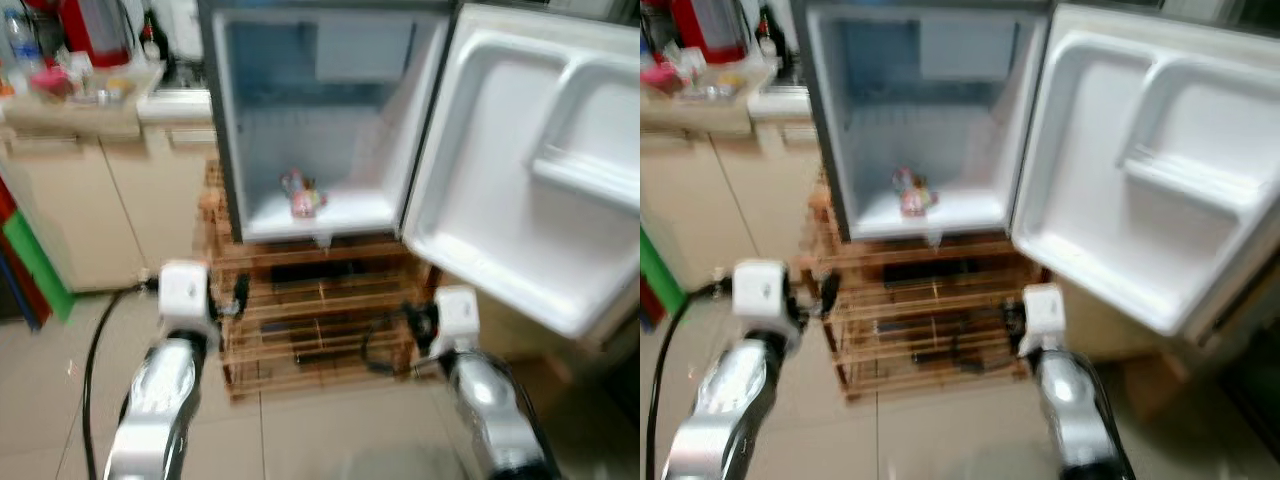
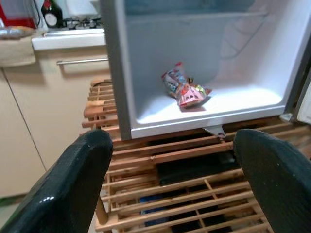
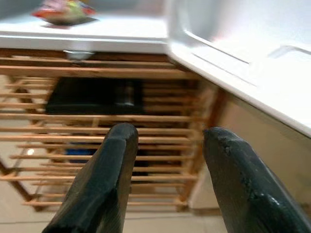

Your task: Restocking fridge

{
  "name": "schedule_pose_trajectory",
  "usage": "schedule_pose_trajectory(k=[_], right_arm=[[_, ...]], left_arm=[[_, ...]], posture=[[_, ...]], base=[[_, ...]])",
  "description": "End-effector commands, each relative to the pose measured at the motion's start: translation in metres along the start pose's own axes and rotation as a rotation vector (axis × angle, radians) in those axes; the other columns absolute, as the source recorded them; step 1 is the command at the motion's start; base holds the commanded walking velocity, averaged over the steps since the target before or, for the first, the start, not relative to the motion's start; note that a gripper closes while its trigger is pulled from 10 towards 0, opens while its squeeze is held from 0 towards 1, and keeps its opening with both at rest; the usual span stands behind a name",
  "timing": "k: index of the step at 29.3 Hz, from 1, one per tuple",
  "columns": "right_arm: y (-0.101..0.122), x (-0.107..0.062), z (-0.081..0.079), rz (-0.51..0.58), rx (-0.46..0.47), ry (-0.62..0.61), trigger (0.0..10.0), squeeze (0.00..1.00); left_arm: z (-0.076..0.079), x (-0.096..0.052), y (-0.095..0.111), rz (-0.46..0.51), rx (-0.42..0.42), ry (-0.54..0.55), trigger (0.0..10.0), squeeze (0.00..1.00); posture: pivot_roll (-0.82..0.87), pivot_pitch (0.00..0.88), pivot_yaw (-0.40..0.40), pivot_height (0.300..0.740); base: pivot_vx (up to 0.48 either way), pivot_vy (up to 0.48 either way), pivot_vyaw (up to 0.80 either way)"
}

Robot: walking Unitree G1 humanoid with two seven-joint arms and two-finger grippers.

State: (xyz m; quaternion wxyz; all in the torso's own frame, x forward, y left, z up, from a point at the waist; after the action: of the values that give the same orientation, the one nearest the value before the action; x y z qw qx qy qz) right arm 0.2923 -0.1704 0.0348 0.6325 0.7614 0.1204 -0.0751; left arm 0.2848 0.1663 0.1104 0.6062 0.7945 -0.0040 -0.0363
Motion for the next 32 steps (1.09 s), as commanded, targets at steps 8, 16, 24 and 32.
schedule_pose_trajectory(k=[8, 16, 24, 32], right_arm=[[0.004, 0.002, 0.005, 0.023, 0.007, -0.020, 10.0, 0.00], [-0.035, -0.021, 0.024, -0.217, -0.022, 0.127, 10.0, 0.00], [-0.078, -0.055, 0.058, -0.527, 0.002, 0.143, 10.0, 0.00], [-0.098, -0.072, 0.106, -0.626, -0.061, -0.153, 10.0, 0.00]], left_arm=[[0.008, 0.007, -0.003, 0.007, -0.015, -0.008, 10.0, 0.00], [0.004, 0.015, -0.003, 0.018, -0.020, 0.038, 10.0, 0.00], [-0.005, 0.031, -0.020, -0.099, -0.043, 0.052, 10.0, 0.00], [-0.012, 0.035, -0.050, -0.271, -0.024, 0.063, 10.0, 0.00]], posture=[[-0.09, 0.000, 0.022, 0.740], [-0.10, 0.000, -0.009, 0.740], [-0.14, 0.000, -0.005, 0.740], [-0.15, 0.000, 0.015, 0.740]], base=[[0.270, -0.394, 0.00], [0.229, -0.197, 0.00], [0.000, 0.000, 0.00], [0.000, 0.000, 0.00]])
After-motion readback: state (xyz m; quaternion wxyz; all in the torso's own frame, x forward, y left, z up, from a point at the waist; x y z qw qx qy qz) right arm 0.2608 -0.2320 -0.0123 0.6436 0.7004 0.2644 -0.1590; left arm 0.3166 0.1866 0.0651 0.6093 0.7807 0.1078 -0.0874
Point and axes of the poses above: a point about 5 cm out from each wrist's last joint towards the gripper, its own x axis pointing out of the wrist towards the gripper, its own y axis along the axis of the wrist's last joint, z = x × y, the point moved 1 cm from there along x, pointing out of the wrist towards the gripper, and after that the axes turned 13 degrees about x, right-handed, at the moved point
